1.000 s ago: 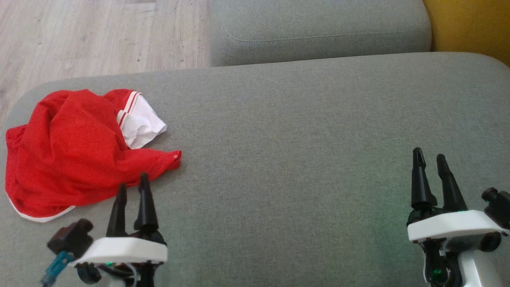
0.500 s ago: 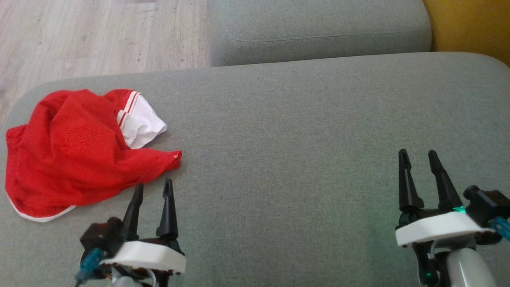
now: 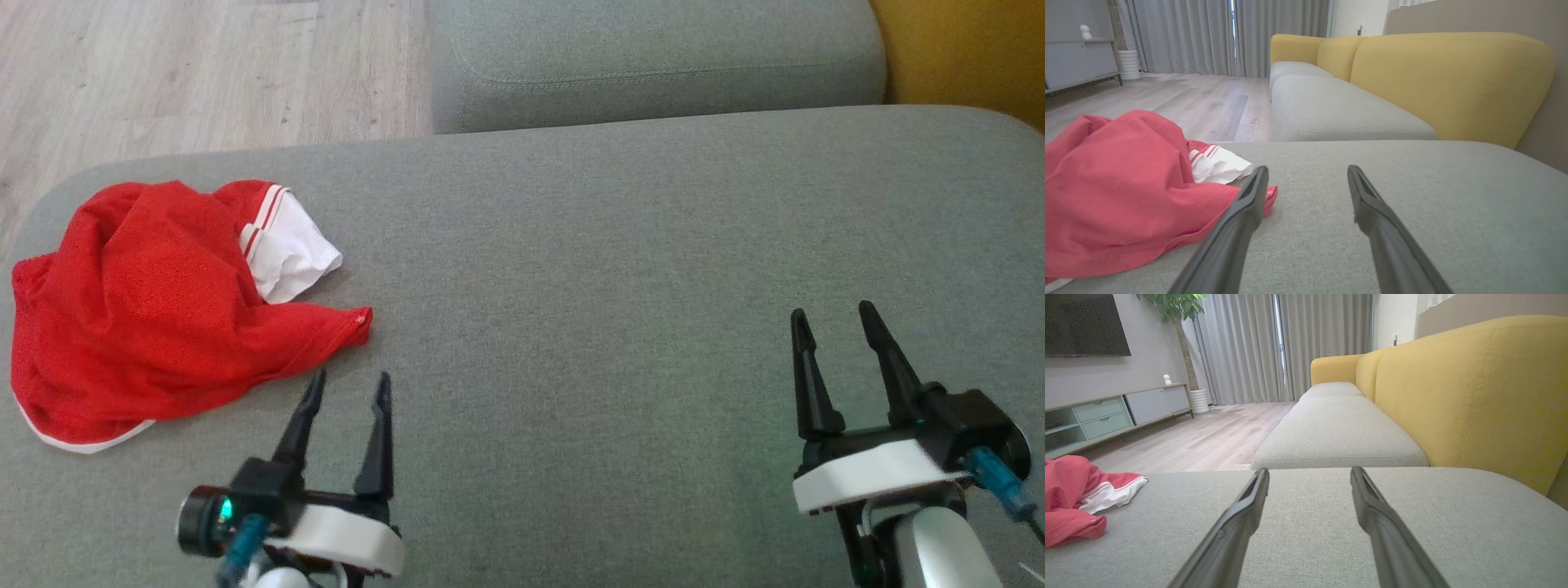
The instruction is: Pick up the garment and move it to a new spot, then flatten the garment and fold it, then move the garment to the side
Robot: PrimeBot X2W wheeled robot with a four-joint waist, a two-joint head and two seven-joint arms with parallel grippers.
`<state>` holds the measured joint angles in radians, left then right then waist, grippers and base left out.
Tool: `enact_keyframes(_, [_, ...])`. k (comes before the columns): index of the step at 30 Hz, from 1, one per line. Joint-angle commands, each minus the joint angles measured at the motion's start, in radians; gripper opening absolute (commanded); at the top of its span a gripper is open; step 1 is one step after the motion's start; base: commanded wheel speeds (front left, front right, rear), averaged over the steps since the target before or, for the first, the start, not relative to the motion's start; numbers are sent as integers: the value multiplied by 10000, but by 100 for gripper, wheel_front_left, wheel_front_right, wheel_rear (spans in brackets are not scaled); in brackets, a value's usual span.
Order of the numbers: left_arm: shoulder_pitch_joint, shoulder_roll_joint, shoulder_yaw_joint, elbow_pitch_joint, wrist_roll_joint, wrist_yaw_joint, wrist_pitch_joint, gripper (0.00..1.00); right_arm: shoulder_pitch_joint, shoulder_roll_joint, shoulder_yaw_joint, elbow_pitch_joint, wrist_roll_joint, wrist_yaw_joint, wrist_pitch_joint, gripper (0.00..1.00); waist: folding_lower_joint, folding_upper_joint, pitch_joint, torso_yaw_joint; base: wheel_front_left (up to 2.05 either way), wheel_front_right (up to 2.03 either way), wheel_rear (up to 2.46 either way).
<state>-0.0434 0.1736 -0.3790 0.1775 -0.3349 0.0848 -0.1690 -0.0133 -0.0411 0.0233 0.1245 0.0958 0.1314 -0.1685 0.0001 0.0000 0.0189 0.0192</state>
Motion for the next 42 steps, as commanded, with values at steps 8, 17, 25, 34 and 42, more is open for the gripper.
enact_keyframes(8, [-741, 325, -625, -270, 1251, 303, -354, 100, -555, -80, 430, -466, -1461, -6, -364, 100, -1, 0, 72, 27, 0, 0, 0])
enact_keyframes(17, [-580, 133, -599, -498, 1243, 406, -592, 100, -476, -85, 602, -572, -2043, -7, -600, 100, -1, 0, 0, 64, 0, 0, 0])
enact_keyframes(25, [-93, -587, 457, -644, 695, -486, -830, 100, -183, -89, 339, -274, 41, -7, -836, 100, -1, 0, -57, 133, 0, 0, 0])
enact_keyframes(34, [128, -996, 1016, 307, 1155, -1058, -927, 100, -48, -91, 765, 546, 1519, -7, -933, 100, -1, 0, -125, 101, 0, 0, 0])
enact_keyframes(42, [108, -1165, 1444, 302, 1296, -1245, -927, 100, -209, -91, 753, 724, 1519, -7, -933, 100, -1, 0, -94, 146, 0, 0, 0])
